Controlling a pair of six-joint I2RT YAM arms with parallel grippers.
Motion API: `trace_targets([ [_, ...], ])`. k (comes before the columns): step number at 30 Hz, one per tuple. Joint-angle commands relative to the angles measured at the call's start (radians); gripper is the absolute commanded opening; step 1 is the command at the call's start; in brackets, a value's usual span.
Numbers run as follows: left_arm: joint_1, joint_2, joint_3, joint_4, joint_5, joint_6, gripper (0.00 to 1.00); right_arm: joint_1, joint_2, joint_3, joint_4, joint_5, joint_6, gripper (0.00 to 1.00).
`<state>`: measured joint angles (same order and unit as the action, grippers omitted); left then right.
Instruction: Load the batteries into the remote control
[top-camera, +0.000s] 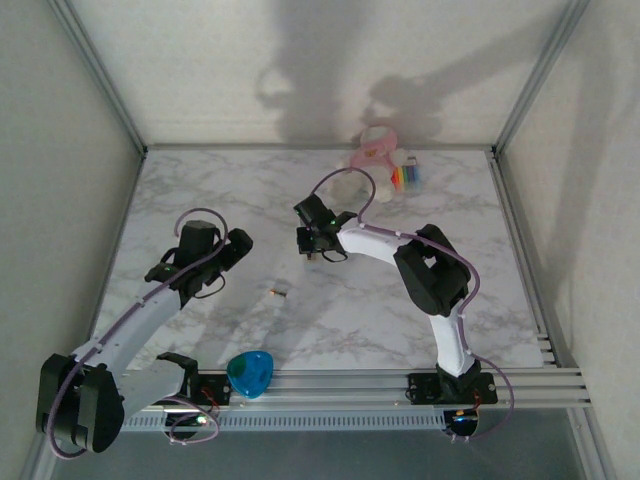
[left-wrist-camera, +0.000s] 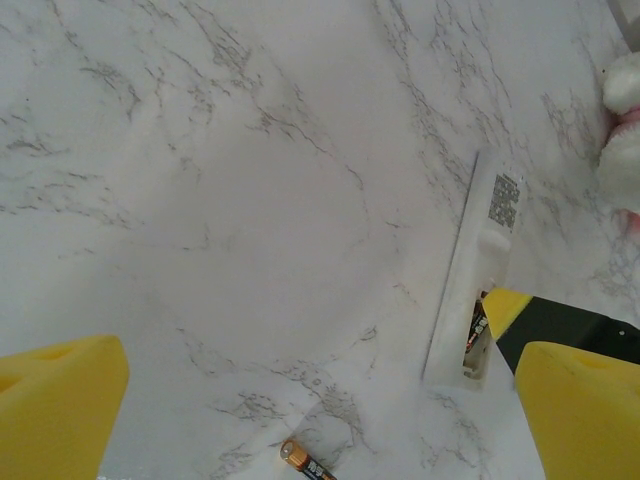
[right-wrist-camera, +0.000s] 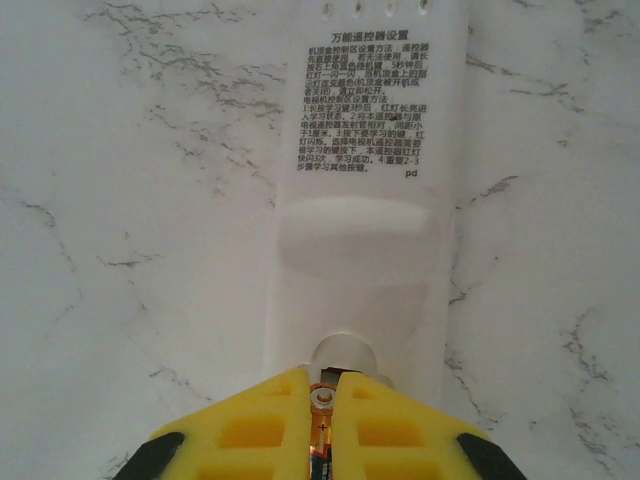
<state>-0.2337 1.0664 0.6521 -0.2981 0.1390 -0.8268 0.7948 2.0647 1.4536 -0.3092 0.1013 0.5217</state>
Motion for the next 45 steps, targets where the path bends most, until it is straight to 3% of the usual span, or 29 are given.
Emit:
trace_targets([
  [1,0.008,-0.017,-0.015,-0.022,0.008,-0.01,1.0,0.014,0.011,-0.015,-0.005,-0.005,0.017,0.1],
  [12,0.008,-0.025,-0.024,-0.023,0.008,-0.013,1.0,0.024,0.015,-0.026,-0.015,-0.015,0.016,0.11],
  [32,0.008,-0.028,-0.028,-0.018,0.011,-0.012,1.0,0.024,-0.014,0.0,-0.057,0.004,0.008,0.26],
  [42,0.007,-0.012,-0.026,0.015,0.034,0.002,1.0,0.024,-0.093,0.008,-0.116,0.018,0.01,0.39],
  [45,0.006,-0.002,-0.023,0.027,0.043,0.004,1.0,0.024,-0.107,-0.009,-0.135,0.02,-0.002,0.48],
])
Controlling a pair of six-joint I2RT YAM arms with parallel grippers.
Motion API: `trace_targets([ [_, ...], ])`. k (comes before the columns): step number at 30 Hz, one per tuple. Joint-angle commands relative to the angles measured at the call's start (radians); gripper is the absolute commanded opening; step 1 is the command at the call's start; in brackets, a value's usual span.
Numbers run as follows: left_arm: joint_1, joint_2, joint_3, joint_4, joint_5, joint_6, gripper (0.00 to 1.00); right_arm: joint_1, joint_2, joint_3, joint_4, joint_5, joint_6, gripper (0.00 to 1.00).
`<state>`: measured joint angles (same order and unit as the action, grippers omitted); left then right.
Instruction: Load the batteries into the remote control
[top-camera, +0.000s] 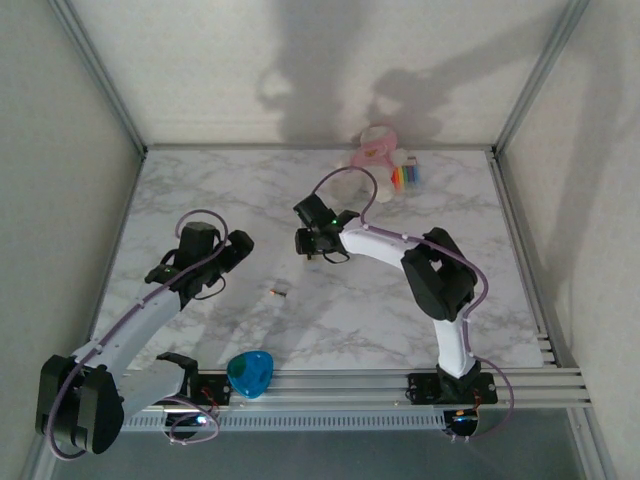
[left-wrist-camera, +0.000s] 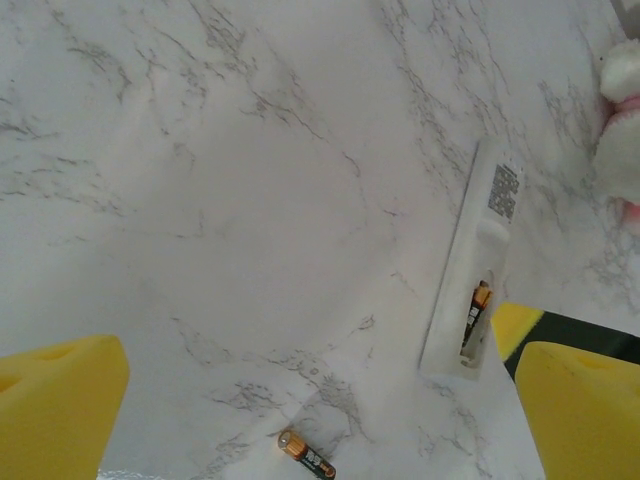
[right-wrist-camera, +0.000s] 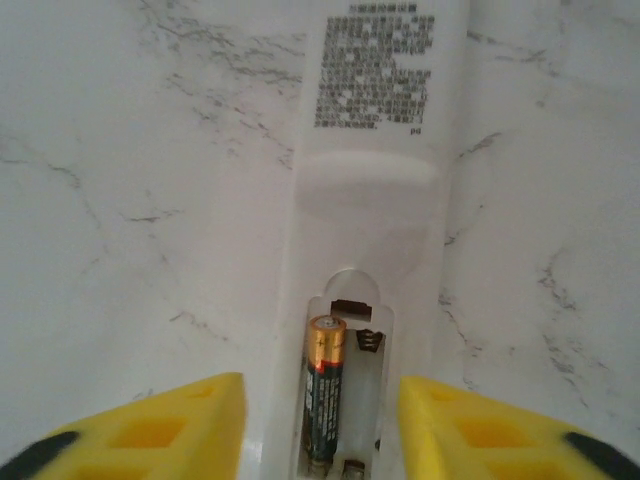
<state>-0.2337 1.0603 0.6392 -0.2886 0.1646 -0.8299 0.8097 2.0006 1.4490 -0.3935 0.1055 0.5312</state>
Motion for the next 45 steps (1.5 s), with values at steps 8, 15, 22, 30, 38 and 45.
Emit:
trace_targets([
  [8,0.006,0.006,-0.009,0.039,0.031,0.01,1.0,0.008,-0.071,-0.074,-0.064,0.008,-0.011,0.59],
  [15,-0.006,0.006,-0.02,0.094,0.043,0.04,1.0,0.001,-0.116,-0.091,-0.093,-0.036,0.089,0.73],
  [22,-0.013,0.021,-0.016,0.143,0.061,0.093,1.0,-0.028,-0.114,-0.047,-0.184,-0.119,0.302,0.89],
  [30,-0.044,0.071,0.034,0.136,0.057,0.151,1.0,-0.052,-0.131,-0.043,-0.187,-0.173,0.648,0.99],
  [38,-0.052,0.091,0.034,0.145,0.077,0.194,0.99,-0.058,-0.095,-0.044,-0.135,-0.221,0.972,0.95],
  [45,-0.053,0.097,0.037,0.14,0.107,0.228,1.0,-0.058,-0.047,-0.013,-0.118,-0.2,1.163,0.95],
])
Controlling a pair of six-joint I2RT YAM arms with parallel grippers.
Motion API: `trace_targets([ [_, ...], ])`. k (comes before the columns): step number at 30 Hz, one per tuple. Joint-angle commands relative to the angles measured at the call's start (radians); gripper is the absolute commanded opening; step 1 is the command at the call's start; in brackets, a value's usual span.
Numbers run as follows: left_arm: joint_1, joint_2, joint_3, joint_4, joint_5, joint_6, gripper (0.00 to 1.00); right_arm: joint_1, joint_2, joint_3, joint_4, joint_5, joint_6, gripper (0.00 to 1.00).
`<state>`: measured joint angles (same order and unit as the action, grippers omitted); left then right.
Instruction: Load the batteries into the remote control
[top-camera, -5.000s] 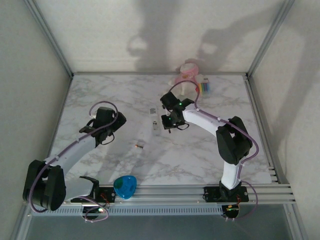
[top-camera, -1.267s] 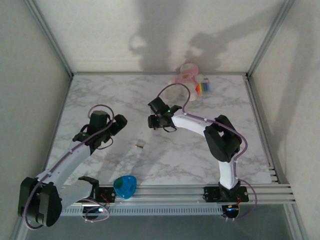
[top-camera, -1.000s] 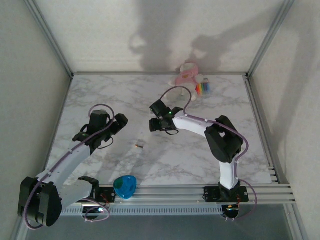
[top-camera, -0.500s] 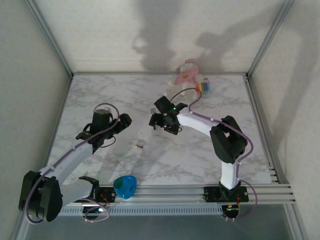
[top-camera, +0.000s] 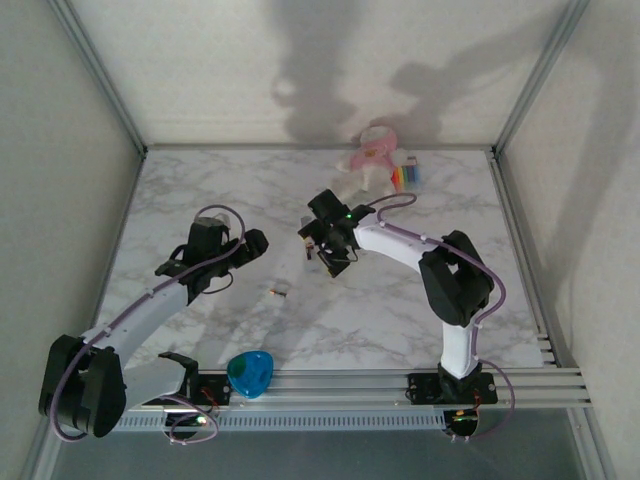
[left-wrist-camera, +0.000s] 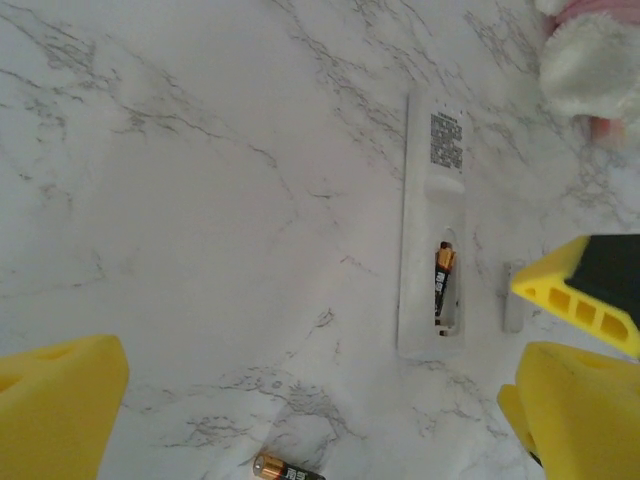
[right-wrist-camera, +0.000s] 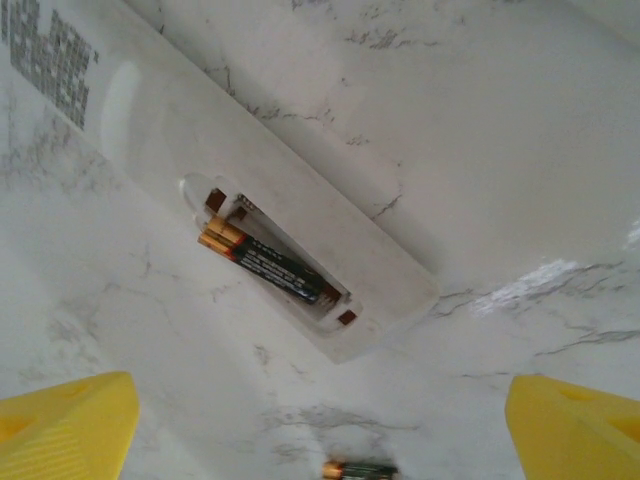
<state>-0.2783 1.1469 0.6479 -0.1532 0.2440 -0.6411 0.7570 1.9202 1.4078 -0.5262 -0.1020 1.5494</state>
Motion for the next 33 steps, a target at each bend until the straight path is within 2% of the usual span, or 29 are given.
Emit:
trace_targets([
  [1,-0.008,0.015,0.027,0.004,0.031,0.045,1.0,-0.005,0.038,0.025,0.02,0.006,0.17,0.95],
  [7,-0.007,0.027,0.022,0.014,0.058,0.062,1.0,-0.005,0.051,0.025,0.027,0.043,0.241,0.92],
  [13,-0.007,0.019,0.015,0.015,0.038,0.06,1.0,-0.004,0.057,-0.011,0.073,0.051,0.323,0.9],
  [18,-0.009,0.009,0.017,0.001,0.017,0.055,1.0,0.0,0.072,0.012,0.045,0.07,0.345,0.89],
  [33,-0.081,-0.017,0.067,-0.052,0.059,0.127,1.0,0.011,0.137,0.052,0.048,0.056,0.381,0.86],
])
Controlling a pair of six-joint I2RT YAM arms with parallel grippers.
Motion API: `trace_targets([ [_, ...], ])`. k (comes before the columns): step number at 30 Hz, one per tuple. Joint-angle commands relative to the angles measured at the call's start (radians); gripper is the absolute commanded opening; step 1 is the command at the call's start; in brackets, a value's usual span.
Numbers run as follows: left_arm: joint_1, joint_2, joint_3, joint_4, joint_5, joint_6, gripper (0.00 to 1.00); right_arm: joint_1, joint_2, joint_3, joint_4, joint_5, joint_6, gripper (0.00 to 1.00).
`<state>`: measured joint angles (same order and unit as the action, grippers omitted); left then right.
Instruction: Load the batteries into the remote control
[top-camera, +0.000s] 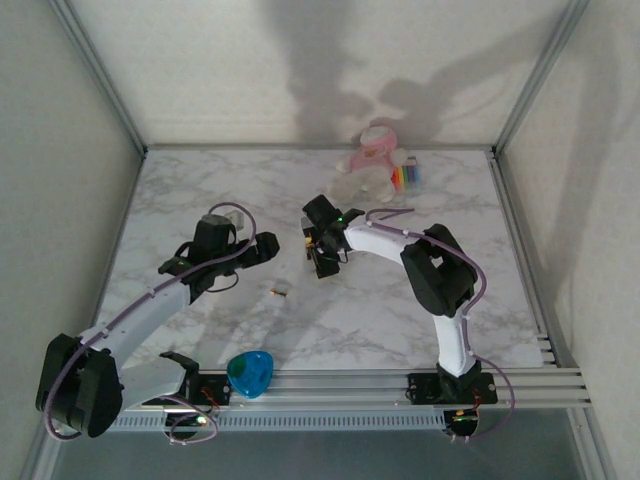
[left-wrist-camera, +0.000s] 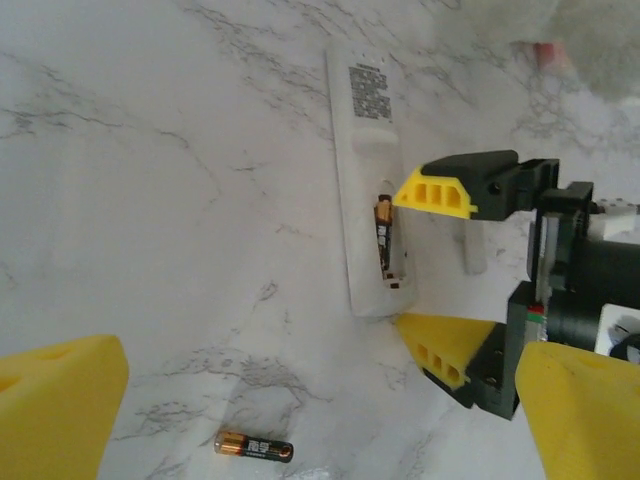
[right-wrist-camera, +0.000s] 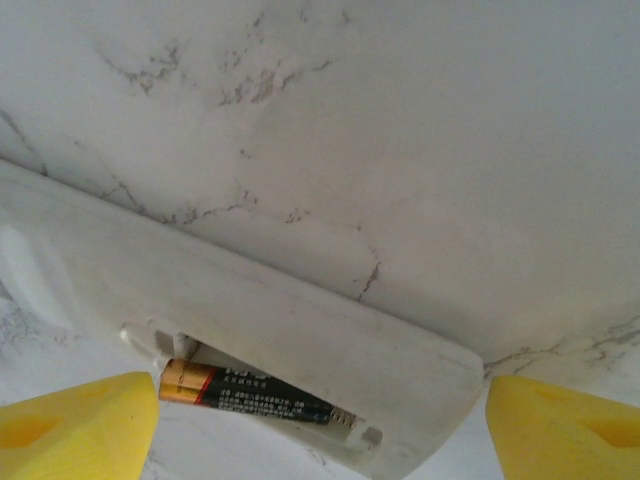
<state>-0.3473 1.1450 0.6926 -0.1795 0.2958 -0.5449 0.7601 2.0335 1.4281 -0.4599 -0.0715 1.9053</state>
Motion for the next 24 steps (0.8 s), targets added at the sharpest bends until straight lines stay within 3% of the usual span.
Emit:
trace_targets([
  [1,-0.012,-0.014,0.021,-0.024,0.006,0.03,0.99,0.008,0.028,0.038,-0.02,0.026,0.026,0.85],
  [18,-0.013,-0.008,0.007,-0.009,0.007,0.04,1.0,0.012,0.03,0.045,-0.031,0.036,0.01,0.86],
  [24,-0.012,-0.001,0.015,-0.022,-0.02,0.044,0.99,0.013,-0.028,0.072,-0.121,0.062,-0.121,0.89],
])
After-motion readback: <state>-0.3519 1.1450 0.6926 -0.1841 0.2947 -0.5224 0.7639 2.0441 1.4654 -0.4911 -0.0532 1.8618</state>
